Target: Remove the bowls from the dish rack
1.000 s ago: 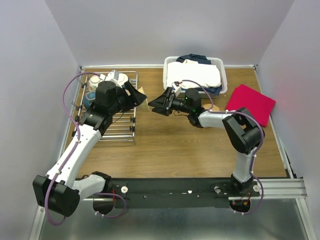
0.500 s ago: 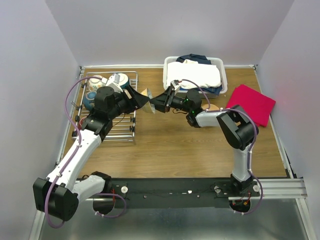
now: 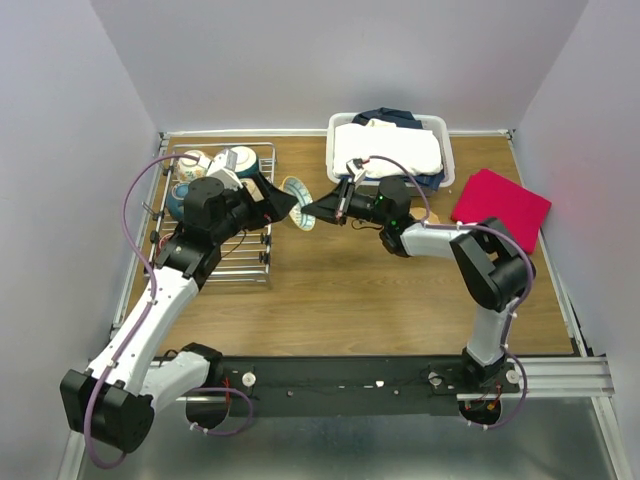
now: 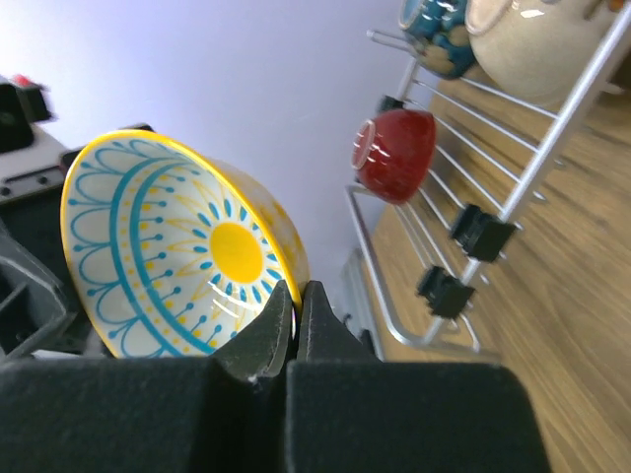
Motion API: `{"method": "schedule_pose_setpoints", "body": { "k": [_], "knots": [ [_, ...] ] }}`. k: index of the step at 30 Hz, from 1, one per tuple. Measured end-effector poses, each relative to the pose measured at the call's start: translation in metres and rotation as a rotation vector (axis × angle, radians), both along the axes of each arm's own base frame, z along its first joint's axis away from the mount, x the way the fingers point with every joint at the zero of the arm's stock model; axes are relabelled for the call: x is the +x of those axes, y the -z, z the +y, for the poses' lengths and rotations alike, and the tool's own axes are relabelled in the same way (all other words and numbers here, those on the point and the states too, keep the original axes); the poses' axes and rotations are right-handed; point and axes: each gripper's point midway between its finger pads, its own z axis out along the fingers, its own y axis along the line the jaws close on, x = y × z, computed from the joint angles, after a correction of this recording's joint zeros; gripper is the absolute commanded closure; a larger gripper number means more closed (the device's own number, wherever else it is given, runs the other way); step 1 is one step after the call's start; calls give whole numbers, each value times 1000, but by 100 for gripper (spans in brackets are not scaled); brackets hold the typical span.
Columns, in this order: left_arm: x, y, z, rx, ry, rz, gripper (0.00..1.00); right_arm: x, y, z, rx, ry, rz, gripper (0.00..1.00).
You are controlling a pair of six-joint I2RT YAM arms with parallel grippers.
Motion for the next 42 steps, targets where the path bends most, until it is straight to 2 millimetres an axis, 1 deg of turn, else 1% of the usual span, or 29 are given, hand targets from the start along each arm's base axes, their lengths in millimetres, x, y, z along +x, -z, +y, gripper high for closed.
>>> {"method": "schedule_pose_setpoints", "body": {
  "k": [2, 7, 12, 14, 15, 17, 18, 19, 21, 22, 23, 24, 26, 27, 29, 32, 35, 39, 42],
  "knots": [
    [-1, 2, 6, 42, -14, -13, 1, -3, 0, -4, -46, 13, -29, 99],
    [-3, 3, 27, 157, -83, -62, 1, -2, 19, -26, -221, 96, -48, 99],
    [0, 14, 57, 322, -173, -74, 1, 8, 38, -73, -471, 256, -81, 99],
    [0, 19, 65, 370, -193, -69, 1, 9, 45, -99, -577, 324, -90, 99],
    [0, 22, 70, 401, -206, -66, 1, 10, 48, -108, -610, 345, -88, 99],
    [1, 26, 78, 452, -228, -62, 1, 7, 58, -140, -712, 408, -76, 99],
    [1, 27, 82, 474, -239, -64, 1, 6, 62, -149, -740, 427, -70, 99],
    [2, 27, 84, 486, -245, -66, 1, 1, 69, -170, -795, 463, -46, 99],
    [3, 28, 89, 511, -260, -69, 1, -6, 80, -194, -863, 503, -9, 99],
    [4, 29, 91, 523, -266, -67, 1, -11, 88, -211, -904, 535, 21, 99],
    [5, 30, 91, 529, -267, -66, 1, -13, 92, -219, -925, 555, 36, 99],
    [6, 32, 92, 539, -267, -61, 1, -22, 101, -236, -966, 588, 78, 99],
    [9, 37, 92, 550, -264, -49, 1, -38, 113, -261, -1019, 645, 140, 99],
    [10, 39, 91, 553, -262, -44, 1, -46, 118, -272, -1041, 677, 174, 99],
    [12, 43, 90, 559, -258, -35, 1, -60, 121, -291, -1064, 734, 218, 99],
    [17, 49, 89, 567, -254, -23, 1, -71, 118, -314, -1079, 825, 270, 99],
    [22, 53, 87, 575, -250, -17, 1, -72, 115, -325, -1081, 879, 300, 99],
    [28, 56, 85, 589, -242, -12, 1, -82, 129, -342, -1102, 921, 391, 99],
    [32, 52, 85, 595, -240, -22, 1, -92, 145, -345, -1100, 915, 453, 99]
  ]
}}
